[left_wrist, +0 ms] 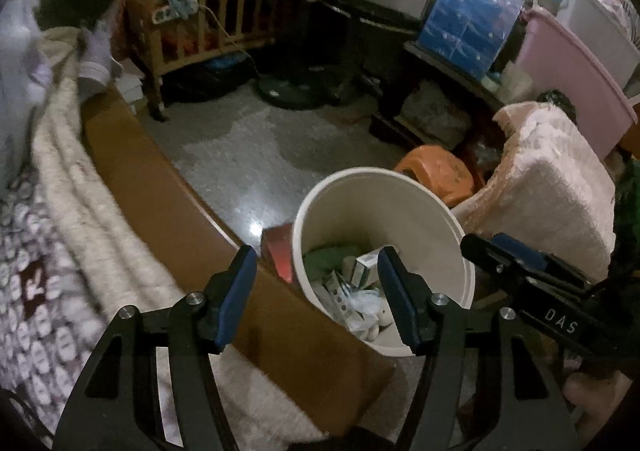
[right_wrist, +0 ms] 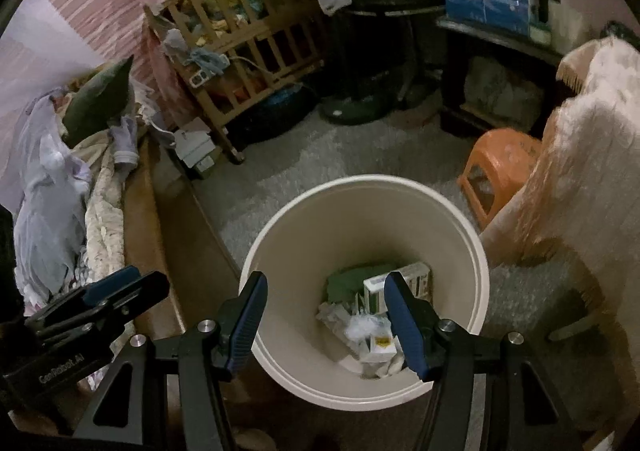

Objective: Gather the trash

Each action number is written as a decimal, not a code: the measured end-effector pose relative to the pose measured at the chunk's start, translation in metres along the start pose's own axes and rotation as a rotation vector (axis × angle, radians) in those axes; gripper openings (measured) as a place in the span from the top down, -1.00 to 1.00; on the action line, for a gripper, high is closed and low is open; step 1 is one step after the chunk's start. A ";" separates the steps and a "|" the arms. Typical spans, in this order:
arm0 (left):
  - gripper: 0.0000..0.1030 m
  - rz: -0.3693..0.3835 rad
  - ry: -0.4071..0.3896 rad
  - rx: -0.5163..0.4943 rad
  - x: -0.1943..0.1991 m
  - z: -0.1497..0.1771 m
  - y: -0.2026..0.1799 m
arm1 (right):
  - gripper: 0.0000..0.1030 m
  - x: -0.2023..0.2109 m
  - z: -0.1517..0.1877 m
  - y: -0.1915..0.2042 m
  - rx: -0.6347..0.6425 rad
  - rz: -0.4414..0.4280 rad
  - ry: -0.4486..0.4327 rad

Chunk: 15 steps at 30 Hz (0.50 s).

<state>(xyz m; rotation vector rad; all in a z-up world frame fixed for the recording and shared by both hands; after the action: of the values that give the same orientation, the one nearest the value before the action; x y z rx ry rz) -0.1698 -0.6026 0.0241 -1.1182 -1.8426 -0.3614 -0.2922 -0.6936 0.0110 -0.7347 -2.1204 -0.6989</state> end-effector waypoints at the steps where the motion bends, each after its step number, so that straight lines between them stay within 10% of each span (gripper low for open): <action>1: -0.20 -0.008 -0.013 -0.002 0.006 0.001 0.003 | -0.14 0.006 -0.001 0.004 0.008 0.006 -0.019; 15: -0.20 -0.081 -0.255 -0.061 0.107 0.000 0.012 | -0.38 0.078 -0.018 0.057 0.124 0.058 -0.223</action>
<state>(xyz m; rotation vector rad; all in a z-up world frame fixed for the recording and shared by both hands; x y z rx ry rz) -0.1776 -0.5382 0.1099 -1.1775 -2.1178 -0.3360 -0.2858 -0.6463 0.0963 -0.8348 -2.3102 -0.4677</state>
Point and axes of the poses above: each gripper's, at about its wrist camera, not at the fingertips, and x roughly against the way its jaws point, y to its left, z to its underside, the point moved 9 cm from there along -x, roughly the way its jaws point, and after that the axes turned 6 degrees about y, right-handed, at the moved point
